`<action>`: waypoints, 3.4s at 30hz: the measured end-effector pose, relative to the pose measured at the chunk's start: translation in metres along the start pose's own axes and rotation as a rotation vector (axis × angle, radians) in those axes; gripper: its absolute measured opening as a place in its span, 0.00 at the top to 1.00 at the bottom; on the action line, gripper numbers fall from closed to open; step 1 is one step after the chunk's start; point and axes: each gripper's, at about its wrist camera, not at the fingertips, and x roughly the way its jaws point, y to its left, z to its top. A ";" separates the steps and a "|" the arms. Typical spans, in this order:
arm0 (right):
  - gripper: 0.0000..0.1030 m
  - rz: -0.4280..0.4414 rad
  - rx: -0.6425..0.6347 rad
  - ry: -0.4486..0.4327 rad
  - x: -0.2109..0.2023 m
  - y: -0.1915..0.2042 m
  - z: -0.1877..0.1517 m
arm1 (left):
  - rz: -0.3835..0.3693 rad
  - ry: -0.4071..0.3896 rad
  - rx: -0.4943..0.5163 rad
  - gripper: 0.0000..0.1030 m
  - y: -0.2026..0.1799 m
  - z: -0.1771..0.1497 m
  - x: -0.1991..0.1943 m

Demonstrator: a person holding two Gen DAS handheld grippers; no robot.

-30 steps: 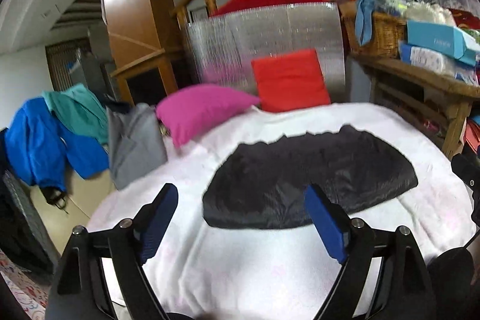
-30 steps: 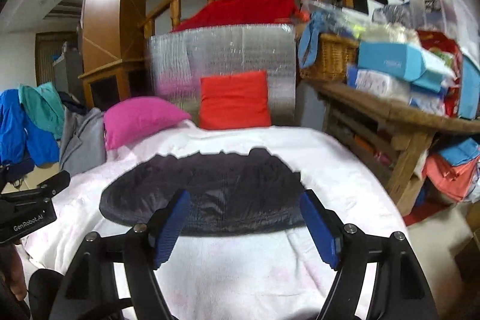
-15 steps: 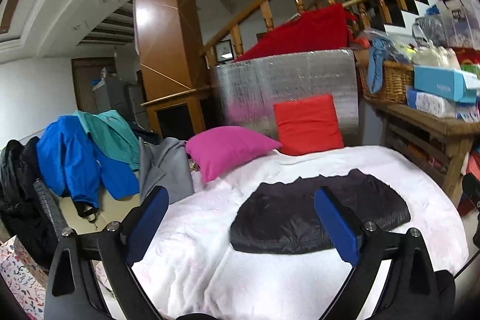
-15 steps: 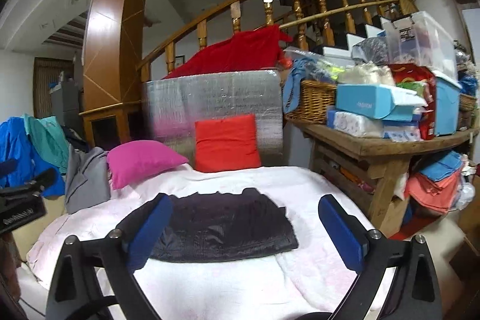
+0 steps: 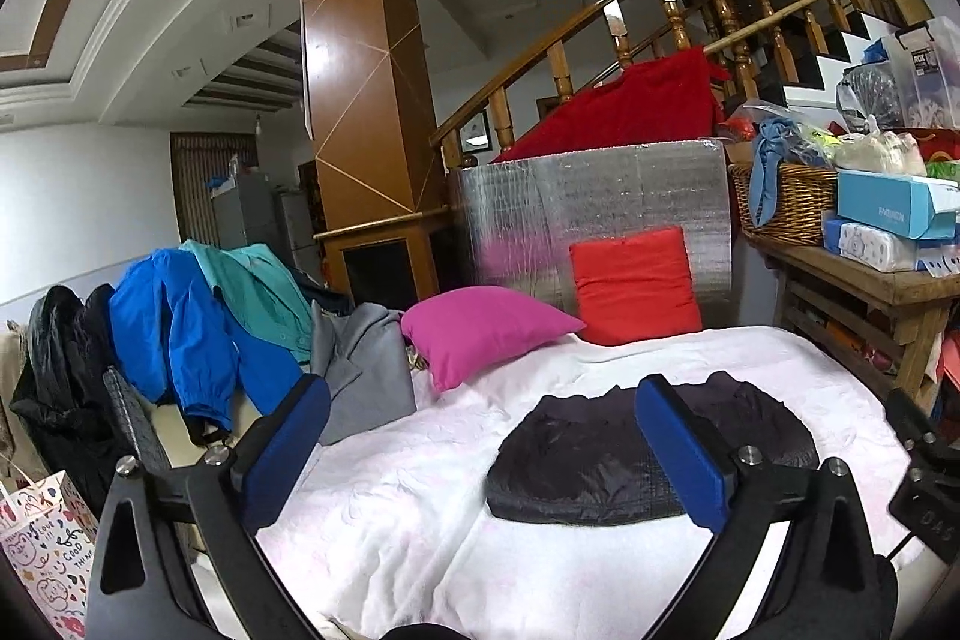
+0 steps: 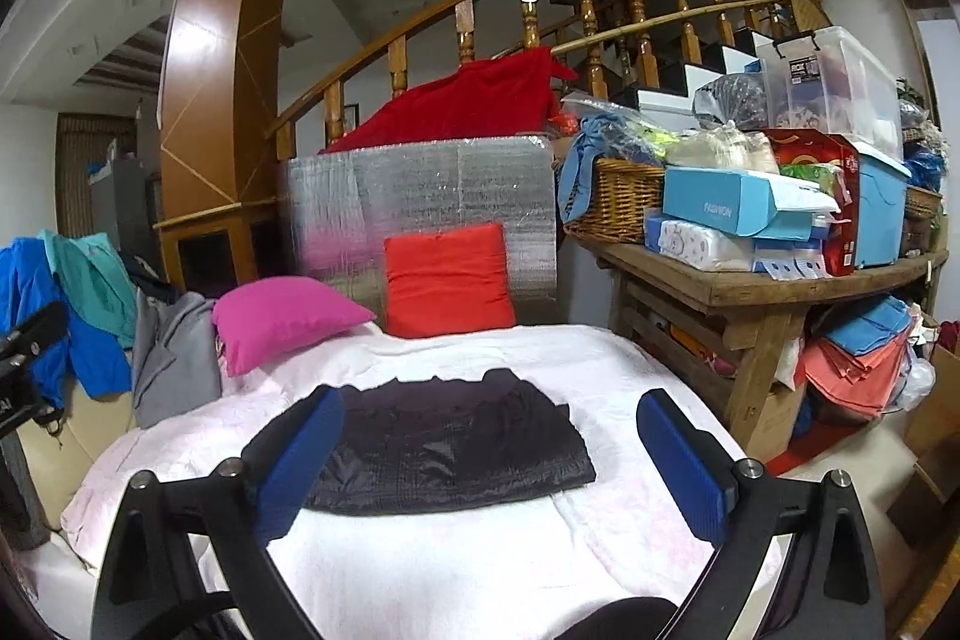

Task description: Fold large clothes

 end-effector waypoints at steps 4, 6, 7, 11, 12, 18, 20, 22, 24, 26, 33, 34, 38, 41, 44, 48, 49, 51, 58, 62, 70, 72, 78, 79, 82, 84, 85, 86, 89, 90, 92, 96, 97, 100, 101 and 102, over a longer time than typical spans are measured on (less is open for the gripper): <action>0.03 0.006 0.005 0.015 0.003 0.001 -0.001 | -0.003 0.001 0.003 0.01 0.000 0.000 0.000; 0.03 0.003 0.001 0.017 0.004 0.002 -0.001 | -0.006 0.004 0.003 0.01 0.001 0.000 0.000; 0.03 -0.001 0.000 0.019 0.004 0.003 -0.001 | -0.004 0.005 0.004 0.01 0.001 0.000 0.001; 0.03 0.000 -0.005 0.030 0.005 0.004 -0.001 | -0.007 0.005 0.003 0.01 0.003 0.000 0.000; 0.03 -0.001 -0.008 0.031 0.005 0.005 -0.001 | -0.006 0.005 0.002 0.01 0.003 0.000 0.000; 0.03 -0.002 -0.010 0.042 0.007 0.006 -0.002 | -0.007 0.007 0.002 0.01 0.004 0.000 0.000; 0.03 0.000 -0.012 0.052 0.008 0.007 -0.003 | -0.010 0.011 0.001 0.01 0.004 0.000 0.000; 0.03 0.002 -0.010 0.055 0.009 0.007 -0.003 | -0.011 0.011 0.000 0.01 0.004 -0.001 0.000; 0.03 0.002 -0.012 0.058 0.009 0.007 -0.003 | -0.010 0.011 0.001 0.01 0.004 0.000 0.001; 0.03 0.001 -0.013 0.058 0.009 0.007 -0.004 | -0.009 0.011 -0.001 0.01 0.004 -0.001 0.001; 0.03 0.003 -0.016 0.063 0.010 0.008 -0.004 | -0.007 0.015 -0.008 0.01 0.005 -0.002 0.001; 0.03 0.003 -0.016 0.062 0.010 0.009 -0.004 | -0.007 0.016 -0.008 0.01 0.005 -0.002 0.001; 0.03 0.001 -0.014 0.062 0.010 0.009 -0.004 | -0.006 0.014 -0.010 0.01 0.005 -0.002 0.001; 0.03 -0.003 -0.010 0.060 0.008 0.012 -0.004 | -0.003 0.012 -0.013 0.01 0.005 -0.003 0.000; 0.03 -0.004 -0.010 0.062 0.007 0.013 -0.004 | -0.002 0.012 -0.013 0.01 0.005 -0.004 0.001; 0.03 -0.009 -0.011 0.069 0.007 0.016 -0.006 | -0.002 0.017 -0.015 0.01 0.004 -0.004 0.000; 0.03 -0.007 -0.009 0.071 0.007 0.017 -0.006 | 0.000 0.018 -0.016 0.01 0.005 -0.004 -0.001; 0.03 -0.006 -0.007 0.072 0.007 0.017 -0.006 | 0.001 0.020 -0.017 0.01 0.005 -0.004 -0.001; 0.03 -0.007 -0.008 0.074 0.008 0.016 -0.007 | -0.004 0.030 -0.022 0.01 0.005 -0.003 0.000; 0.03 -0.007 -0.006 0.077 0.008 0.016 -0.008 | -0.003 0.040 -0.024 0.01 0.005 -0.004 0.003; 0.03 -0.013 -0.012 0.080 0.010 0.017 -0.009 | -0.001 0.043 -0.021 0.01 0.005 -0.006 0.005; 0.03 -0.016 -0.013 0.080 0.010 0.018 -0.009 | -0.001 0.044 -0.023 0.01 0.006 -0.006 0.007; 0.03 -0.023 -0.024 0.080 0.014 0.022 -0.007 | -0.004 0.055 -0.026 0.01 0.008 -0.010 0.014; 0.03 -0.022 -0.024 0.080 0.016 0.023 -0.006 | -0.002 0.056 -0.024 0.01 0.008 -0.011 0.015; 0.03 -0.022 -0.028 0.076 0.019 0.025 -0.004 | 0.004 0.060 -0.025 0.01 0.010 -0.012 0.019; 0.03 -0.021 -0.032 0.075 0.022 0.027 -0.001 | 0.007 0.064 -0.029 0.01 0.013 -0.012 0.023; 0.03 -0.020 -0.032 0.074 0.024 0.028 0.001 | 0.009 0.065 -0.029 0.01 0.014 -0.012 0.024; 0.03 -0.020 -0.034 0.074 0.026 0.030 0.002 | 0.012 0.067 -0.031 0.01 0.015 -0.011 0.026; 0.03 -0.018 -0.041 0.075 0.031 0.035 0.005 | 0.015 0.072 -0.039 0.01 0.018 -0.011 0.032; 0.03 -0.018 -0.044 0.075 0.032 0.037 0.005 | 0.017 0.074 -0.043 0.01 0.019 -0.011 0.034; 0.03 -0.015 -0.051 0.078 0.036 0.041 0.006 | 0.021 0.082 -0.048 0.01 0.021 -0.011 0.039; 0.03 -0.006 -0.065 0.086 0.045 0.050 0.005 | 0.030 0.095 -0.050 0.01 0.023 -0.012 0.049; 0.03 -0.004 -0.068 0.088 0.046 0.052 0.005 | 0.030 0.098 -0.050 0.01 0.023 -0.012 0.051; 0.03 0.001 -0.077 0.096 0.052 0.057 0.004 | 0.031 0.107 -0.051 0.01 0.023 -0.012 0.057; 0.03 0.001 -0.081 0.099 0.054 0.059 0.004 | 0.031 0.109 -0.051 0.01 0.023 -0.013 0.058; 0.03 0.000 -0.083 0.101 0.055 0.060 0.003 | 0.030 0.111 -0.050 0.01 0.023 -0.013 0.060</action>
